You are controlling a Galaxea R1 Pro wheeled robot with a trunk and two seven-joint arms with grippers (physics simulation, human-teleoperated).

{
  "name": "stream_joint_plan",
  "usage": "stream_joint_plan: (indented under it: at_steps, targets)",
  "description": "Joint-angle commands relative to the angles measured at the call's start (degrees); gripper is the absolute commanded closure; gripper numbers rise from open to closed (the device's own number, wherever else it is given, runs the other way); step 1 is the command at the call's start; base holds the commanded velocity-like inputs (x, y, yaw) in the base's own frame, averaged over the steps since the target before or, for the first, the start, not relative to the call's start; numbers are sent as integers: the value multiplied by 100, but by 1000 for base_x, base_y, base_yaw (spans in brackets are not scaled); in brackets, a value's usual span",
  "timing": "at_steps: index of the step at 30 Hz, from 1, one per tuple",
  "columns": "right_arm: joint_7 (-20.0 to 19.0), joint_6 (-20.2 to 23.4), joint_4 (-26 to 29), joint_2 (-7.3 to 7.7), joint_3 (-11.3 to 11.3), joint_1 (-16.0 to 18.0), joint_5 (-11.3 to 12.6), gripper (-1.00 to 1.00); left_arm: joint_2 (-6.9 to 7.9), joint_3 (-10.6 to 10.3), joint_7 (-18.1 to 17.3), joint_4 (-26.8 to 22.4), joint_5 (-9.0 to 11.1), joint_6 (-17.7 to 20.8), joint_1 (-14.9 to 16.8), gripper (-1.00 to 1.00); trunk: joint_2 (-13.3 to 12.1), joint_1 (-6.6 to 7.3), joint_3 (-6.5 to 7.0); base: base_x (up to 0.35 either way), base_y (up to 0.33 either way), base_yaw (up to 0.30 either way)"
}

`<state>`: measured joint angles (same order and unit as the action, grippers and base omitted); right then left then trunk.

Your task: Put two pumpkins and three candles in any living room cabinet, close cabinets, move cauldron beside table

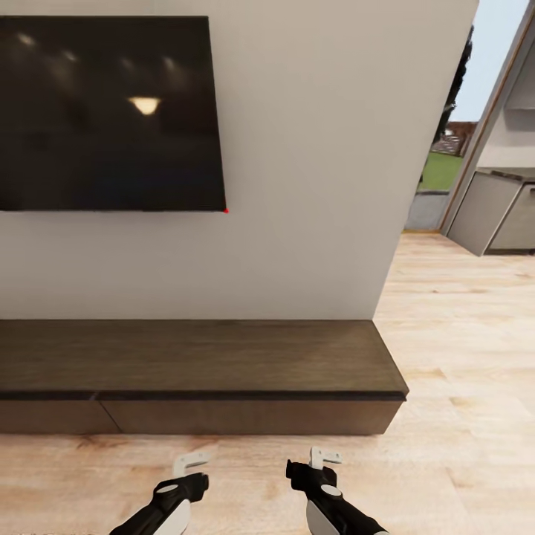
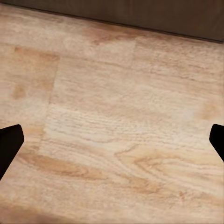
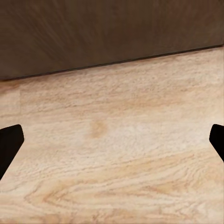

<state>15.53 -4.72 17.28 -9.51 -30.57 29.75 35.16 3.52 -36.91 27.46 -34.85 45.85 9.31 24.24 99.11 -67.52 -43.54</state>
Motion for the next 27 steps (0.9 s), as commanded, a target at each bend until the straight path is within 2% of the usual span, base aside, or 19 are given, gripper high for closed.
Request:
stream_joint_plan:
  at_steps: [1,13,27]
  targets:
    - [29,-29,0,0,-48,5,62,-100,9,-44,49,-13,30,18,6,-100,-39,23,13,0,0,107]
    - [21,-29,3,-7,-46,-4,61,-100,9,-51,49,-13,30,18,7,-100,-520,287,229,0,0,144]
    - [23,-29,3,-7,-46,-4,61,-100,3,-61,49,-13,30,18,4,-100,-1082,594,480,0,0,13]
